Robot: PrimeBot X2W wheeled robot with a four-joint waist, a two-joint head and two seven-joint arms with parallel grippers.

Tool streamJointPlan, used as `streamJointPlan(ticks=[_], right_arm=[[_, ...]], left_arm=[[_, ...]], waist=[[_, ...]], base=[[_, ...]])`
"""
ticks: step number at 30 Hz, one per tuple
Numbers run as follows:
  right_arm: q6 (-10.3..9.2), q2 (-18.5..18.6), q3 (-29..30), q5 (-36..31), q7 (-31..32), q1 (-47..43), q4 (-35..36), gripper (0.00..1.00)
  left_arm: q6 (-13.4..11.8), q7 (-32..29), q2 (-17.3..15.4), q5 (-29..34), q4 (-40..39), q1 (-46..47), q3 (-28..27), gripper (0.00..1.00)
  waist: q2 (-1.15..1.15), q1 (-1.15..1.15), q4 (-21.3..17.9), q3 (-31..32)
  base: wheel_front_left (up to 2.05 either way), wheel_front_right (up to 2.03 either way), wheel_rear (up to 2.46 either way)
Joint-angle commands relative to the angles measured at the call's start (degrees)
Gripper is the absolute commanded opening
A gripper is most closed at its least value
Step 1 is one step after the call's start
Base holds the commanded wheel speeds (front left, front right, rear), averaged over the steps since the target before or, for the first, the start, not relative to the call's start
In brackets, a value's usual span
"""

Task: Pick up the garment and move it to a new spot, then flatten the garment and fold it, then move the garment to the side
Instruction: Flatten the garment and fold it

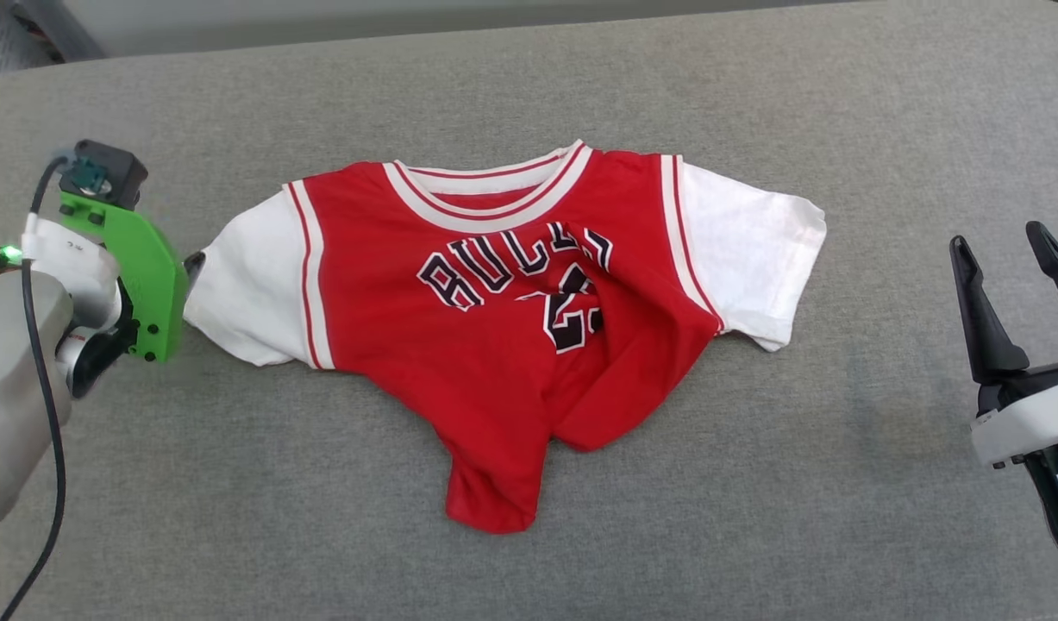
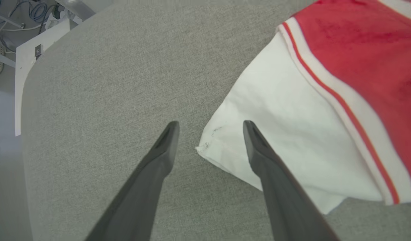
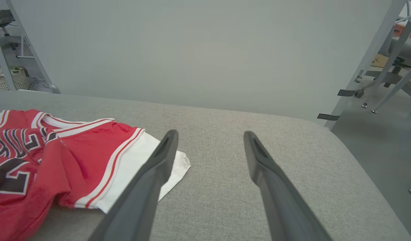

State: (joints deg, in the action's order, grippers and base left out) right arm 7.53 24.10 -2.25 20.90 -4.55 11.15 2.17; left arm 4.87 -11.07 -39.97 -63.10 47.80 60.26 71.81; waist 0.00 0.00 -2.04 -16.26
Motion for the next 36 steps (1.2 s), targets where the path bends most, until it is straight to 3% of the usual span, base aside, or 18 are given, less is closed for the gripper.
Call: streamJointPlan(ticks=[1,8,13,20,32,33,34,36], right_arm=[[-0.04,0.09,0.03,-0.03,0.38,0.75,0.51,1.00],[-0.04,-0.28,-0.24,0.17,0.76,-0.22,1.73,1.00],[-0.04,-0.09,-0.36,0.37,0.69,0.27,2.47,1.00],[-0.04,0.28,-0.53,0.50,0.52,1.66,3.52,1.00],[-0.04,0.49,-0.10,0.60,0.05,2.81,3.23,1.00],[-0.04,0.46,-0.17,0.62,0.02,2.94,3.15,1.00],[-0.04,0.43,-0.25,0.64,0.00,3.12,3.01,1.00],[-0.04,0.57,-0.21,0.72,0.04,3.39,2.68,1.00]], left_arm=[[0.43,0.04,-0.30,-0.45,0.03,1.86,-0.53,1.00],[1.80,-13.00,-1.76,-8.09,-1.60,6.26,-3.28,1.00],[1.50,-20.12,-2.47,-9.63,-3.44,8.29,-2.96,1.00],[-1.07,-22.75,-3.49,-8.56,-3.13,6.54,-1.75,1.00],[-1.81,-23.65,-3.19,-8.42,-2.15,1.46,-0.79,1.00],[-1.89,-23.40,-2.96,-8.56,-2.04,1.12,-0.83,0.79],[-1.92,-23.01,-2.77,-8.46,-1.88,0.81,-0.79,0.00],[-1.73,-22.43,-2.49,-7.94,-1.66,0.54,-0.64,0.00]], waist=[[0.00,0.00,1.41,1.23],[0.00,0.00,1.21,0.18],[0.00,0.00,-0.01,-1.92],[0.00,0.00,-1.94,-5.29],[0.00,0.00,-2.39,-7.85],[0.00,0.00,-2.37,-7.88],[0.00,0.00,-2.34,-7.83],[0.00,0.00,-2.02,-7.33]], base=[[0.00,0.00,0.00],[0.00,0.00,0.00],[0.00,0.00,0.00],[0.00,0.00,0.00],[0.00,0.00,0.00],[0.00,0.00,0.00],[0.00,0.00,0.00],[0.00,0.00,0.00]])
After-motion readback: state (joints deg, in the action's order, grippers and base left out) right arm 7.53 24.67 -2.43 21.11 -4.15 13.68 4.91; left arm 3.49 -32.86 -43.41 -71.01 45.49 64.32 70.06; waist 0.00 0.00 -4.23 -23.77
